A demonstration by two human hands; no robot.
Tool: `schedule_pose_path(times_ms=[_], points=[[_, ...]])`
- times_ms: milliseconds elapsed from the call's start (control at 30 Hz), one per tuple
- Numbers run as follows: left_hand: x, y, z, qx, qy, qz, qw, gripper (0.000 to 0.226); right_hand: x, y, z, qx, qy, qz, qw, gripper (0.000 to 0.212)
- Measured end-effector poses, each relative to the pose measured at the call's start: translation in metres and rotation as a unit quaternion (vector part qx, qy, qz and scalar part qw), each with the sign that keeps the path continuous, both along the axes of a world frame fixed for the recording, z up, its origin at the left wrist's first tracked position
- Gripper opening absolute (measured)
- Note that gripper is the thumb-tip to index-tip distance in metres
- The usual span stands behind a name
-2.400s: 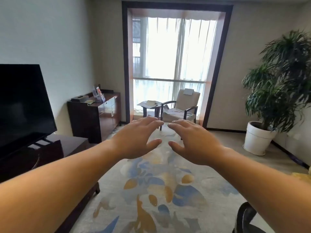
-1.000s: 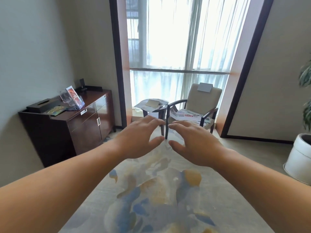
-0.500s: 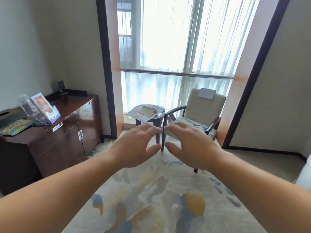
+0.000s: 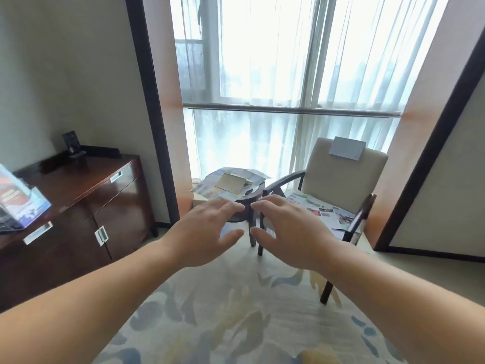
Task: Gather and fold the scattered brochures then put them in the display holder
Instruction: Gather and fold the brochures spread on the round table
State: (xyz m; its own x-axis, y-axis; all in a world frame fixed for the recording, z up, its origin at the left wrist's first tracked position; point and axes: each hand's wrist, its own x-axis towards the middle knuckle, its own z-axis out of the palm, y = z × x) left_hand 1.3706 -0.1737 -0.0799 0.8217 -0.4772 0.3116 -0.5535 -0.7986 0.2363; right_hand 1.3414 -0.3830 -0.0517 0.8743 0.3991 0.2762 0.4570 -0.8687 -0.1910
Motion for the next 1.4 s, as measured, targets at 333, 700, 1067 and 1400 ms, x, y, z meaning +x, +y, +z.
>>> schedule_pose_path(times_ms=[333, 700, 1067, 1400], points=[[0.192, -0.007, -0.019, -0.015, 0.031, 0.024, 0.999, 0.05, 0.206, -0.001, -0.018, -0.015, 0.034, 0.019, 0.999, 0.052], [0.413, 0.016, -0.028, -0.002, 0.061, -0.009, 0.998, 0.051, 0.415, 0.02, -0.022, -0.027, 0.046, -0.028, 0.998, 0.053], [0.611, -0.01, -0.062, 0.005, 0.086, -0.008, 0.996, 0.052, 0.618, -0.008, -0.063, -0.015, 0.077, -0.029, 0.996, 0.052], [0.774, -0.043, -0.077, 0.01, 0.131, 0.032, 0.991, 0.053, 0.8, -0.036, -0.084, -0.007, 0.124, 0.012, 0.992, 0.054]])
